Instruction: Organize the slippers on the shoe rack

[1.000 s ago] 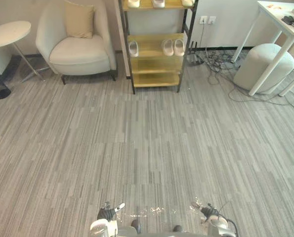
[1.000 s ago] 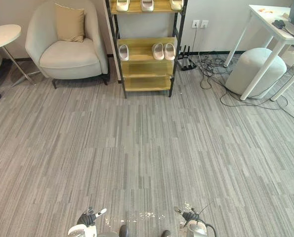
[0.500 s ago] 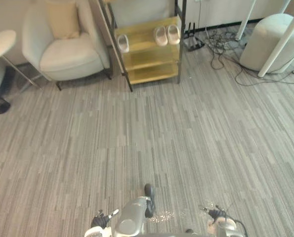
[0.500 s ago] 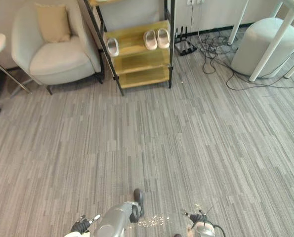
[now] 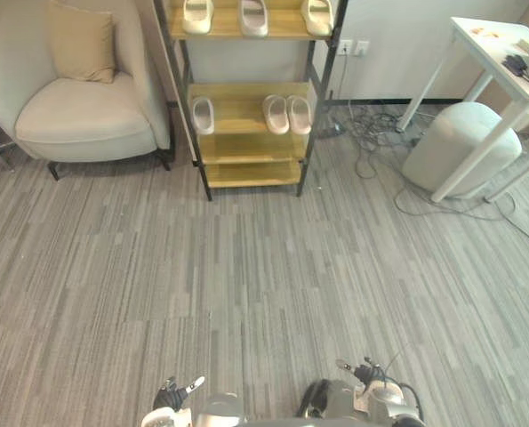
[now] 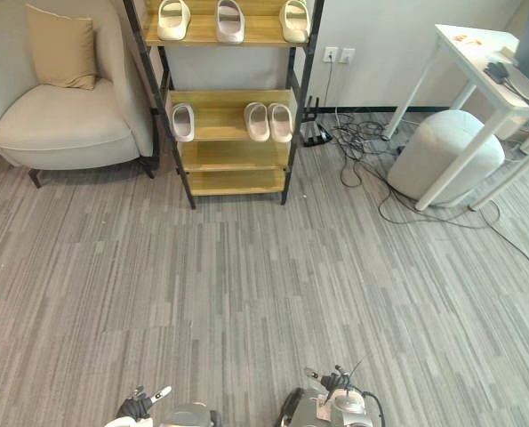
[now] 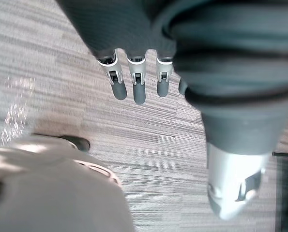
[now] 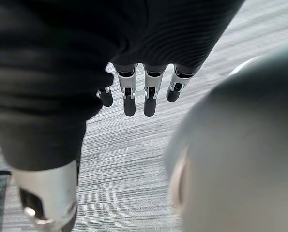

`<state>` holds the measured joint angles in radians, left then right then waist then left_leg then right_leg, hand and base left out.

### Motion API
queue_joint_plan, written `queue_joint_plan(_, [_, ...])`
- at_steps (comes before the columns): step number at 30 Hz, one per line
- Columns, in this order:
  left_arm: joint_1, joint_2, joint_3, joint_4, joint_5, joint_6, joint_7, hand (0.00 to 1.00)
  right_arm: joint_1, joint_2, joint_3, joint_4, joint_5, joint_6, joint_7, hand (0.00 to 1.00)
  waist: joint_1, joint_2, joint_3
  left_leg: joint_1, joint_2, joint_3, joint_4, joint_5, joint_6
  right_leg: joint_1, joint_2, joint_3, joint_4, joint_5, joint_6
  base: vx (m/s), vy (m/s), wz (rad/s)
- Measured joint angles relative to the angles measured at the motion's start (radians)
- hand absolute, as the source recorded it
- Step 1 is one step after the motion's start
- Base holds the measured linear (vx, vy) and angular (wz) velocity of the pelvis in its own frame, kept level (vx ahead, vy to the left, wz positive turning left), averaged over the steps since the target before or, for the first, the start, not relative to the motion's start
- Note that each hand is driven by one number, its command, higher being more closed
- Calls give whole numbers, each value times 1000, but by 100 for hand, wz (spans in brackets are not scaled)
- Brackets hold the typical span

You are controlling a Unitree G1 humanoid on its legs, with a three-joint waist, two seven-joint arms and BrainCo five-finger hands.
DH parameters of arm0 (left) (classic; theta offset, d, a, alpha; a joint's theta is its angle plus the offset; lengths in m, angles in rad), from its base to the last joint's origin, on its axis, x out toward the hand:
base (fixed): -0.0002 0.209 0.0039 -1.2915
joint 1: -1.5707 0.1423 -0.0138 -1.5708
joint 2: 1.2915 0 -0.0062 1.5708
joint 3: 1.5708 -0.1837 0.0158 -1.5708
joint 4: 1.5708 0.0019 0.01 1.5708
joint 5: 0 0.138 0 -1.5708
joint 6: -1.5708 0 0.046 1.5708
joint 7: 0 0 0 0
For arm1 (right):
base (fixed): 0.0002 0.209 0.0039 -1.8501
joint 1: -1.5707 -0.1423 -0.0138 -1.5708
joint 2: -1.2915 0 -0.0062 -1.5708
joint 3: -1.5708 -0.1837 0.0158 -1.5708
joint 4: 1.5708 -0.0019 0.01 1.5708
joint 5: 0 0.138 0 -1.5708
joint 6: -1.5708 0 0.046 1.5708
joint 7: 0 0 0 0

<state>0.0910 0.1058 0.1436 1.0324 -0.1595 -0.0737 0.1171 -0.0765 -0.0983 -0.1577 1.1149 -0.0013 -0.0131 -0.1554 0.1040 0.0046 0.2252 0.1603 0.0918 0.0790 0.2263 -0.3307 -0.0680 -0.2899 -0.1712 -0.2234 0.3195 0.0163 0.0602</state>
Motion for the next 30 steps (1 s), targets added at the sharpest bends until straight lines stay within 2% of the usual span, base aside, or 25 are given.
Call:
queue_joint_plan(2, [0,-29,6,-1,1,-6,3,0,-13,-25,-3,-1,0,-1,-1,0,6,37,-7,-31,45,-22,83,-3,-5,11,18,-44,22,-71,-22,419,-256,69])
queue_joint_plan(3, [-3,-44,24,0,1,-5,7,0,-7,-27,-21,2,1,-3,-2,0,3,67,-4,-118,94,-45,270,11,-7,69,43,-97,-10,-89,-31,433,-252,69])
queue_joint_plan(4, [-3,-49,35,0,1,-4,7,0,-3,-27,-26,1,1,-3,-3,0,1,78,-2,-152,117,-45,355,31,-10,99,57,-116,-29,-93,-32,510,-286,77])
queue_joint_plan(5, [1,-60,59,-3,0,-2,7,0,21,-17,-27,1,5,0,-6,0,7,77,11,-252,190,-23,606,140,7,206,96,-147,-88,-110,-60,419,-217,44])
queue_joint_plan(6, [6,-58,68,-2,1,0,7,0,25,-5,-24,0,4,0,-9,0,16,73,15,-290,215,6,705,131,15,257,110,-151,-121,-123,-70,409,-193,32])
queue_joint_plan(8, [10,-49,65,-7,1,0,5,0,19,0,-28,0,5,0,-15,0,21,51,20,-370,200,49,756,88,11,328,112,-154,-171,-136,-69,378,-121,7])
queue_joint_plan(10, [10,-49,65,-19,0,0,5,0,13,-1,-35,1,13,1,-16,0,31,46,22,-439,159,86,647,60,8,360,111,-157,-211,-139,-63,369,-25,-11])
queue_joint_plan(11, [10,-48,65,-21,0,-1,4,0,6,2,-37,2,16,3,-17,0,40,41,24,-463,122,103,501,62,9,366,103,-155,-221,-136,-53,426,101,-22])
queue_joint_plan(12, [4,-44,66,-21,0,0,4,0,0,8,-48,1,22,3,-19,0,45,35,30,-473,62,105,264,108,6,381,88,-151,-227,-148,-25,406,138,-20])
queue_joint_plan(13, [3,-43,66,-21,0,0,3,0,1,10,-55,1,23,3,-20,0,47,34,30,-470,43,103,170,147,3,389,81,-150,-228,-157,-14,416,195,-12])
queue_joint_plan(14, [5,-44,65,-20,0,0,2,0,5,12,-67,2,23,3,-21,0,55,35,30,-446,22,99,29,261,0,407,77,-142,-226,-178,10,456,208,-18])
queue_joint_plan(15, [5,-37,70,-19,0,-1,-6,0,5,36,-64,2,23,4,-20,0,71,8,27,-392,-8,125,-36,366,43,439,59,-120,-228,-199,39,468,180,-13])
queue_joint_plan(17, [-7,-14,71,-24,0,-6,-8,0,1,66,-67,0,23,0,-19,0,71,-42,24,-406,-38,128,-7,335,61,446,28,-126,-241,-202,43,475,98,8])
queue_joint_plan(18, [-32,-4,76,-24,0,-3,-13,0,-13,82,-68,-3,22,-3,-19,0,84,-71,35,-410,-51,133,79,267,87,482,11,-125,-239,-201,53,451,81,11])
queue_joint_plan(20, [-31,-1,74,-24,0,-3,-14,0,-12,83,-69,-8,21,-6,-18,0,95,-71,32,-399,-45,136,136,210,92,484,0,-119,-174,-203,69,323,100,-6])
queue_joint_plan(21, [-30,-4,72,-23,0,-1,-13,0,-12,82,-65,-8,20,-10,-16,0,101,-65,29,-364,-35,137,173,131,88,430,-29,-86,33,-224,102,245,114,-16])
queue_joint_plan(22, [-29,-3,71,-22,0,0,-14,0,-12,82,-64,-9,19,-10,-15,0,101,-66,29,-358,-35,137,179,122,89,412,-38,-78,88,-224,103,297,152,-14])
queue_joint_plan(23, [-29,4,61,-22,0,1,-14,0,-10,83,-59,-7,18,-8,-13,0,101,-71,30,-326,-42,136,184,89,91,334,-76,-48,292,-198,109,310,118,15])
queue_joint_plan(24, [-26,17,33,-21,0,5,-14,0,0,78,-27,-6,9,-4,-9,0,89,-71,34,-262,-56,128,182,51,107,211,-133,-11,594,-130,70,310,118,20])
queue_joint_plan(25, [-26,19,31,-21,0,5,-14,0,3,78,-24,-5,8,-4,-9,0,88,-71,34,-253,-57,125,182,46,107,200,-136,-13,620,-135,63,347,72,31])
queue_joint_plan(26, [-21,23,32,-22,-2,5,-14,0,10,78,-20,-1,2,-2,-7,0,81,-68,35,-209,-56,116,175,38,109,163,-148,-33,694,-159,29,365,41,23])
queue_joint_plan(27, [-15,25,33,-22,-2,5,-12,0,4,71,-15,-3,1,-2,-5,0,70,-68,34,-157,-53,103,147,26,105,123,-157,-88,685,-201,-4,434,42,25])
queue_joint_plan(28, [-17,24,33,-22,-2,6,-13,0,-1,67,-15,-2,1,-3,-5,0,68,-68,34,-138,-51,100,134,25,105,107,-155,-116,648,-218,-8,351,20,23])
queue_joint_plan(29, [-21,20,33,-24,-2,6,-13,0,-1,61,-15,-1,1,-3,-4,0,67,-66,35,-108,-45,92,106,25,104,80,-136,-156,542,-241,-8,341,-58,24])
queue_joint_plan(30, [-25,17,33,-25,-2,6,-13,0,-11,57,-15,-1,2,-4,-3,0,60,-57,41,-74,-32,81,81,25,104,55,-81,-178,356,-240,-2,340,-83,26])
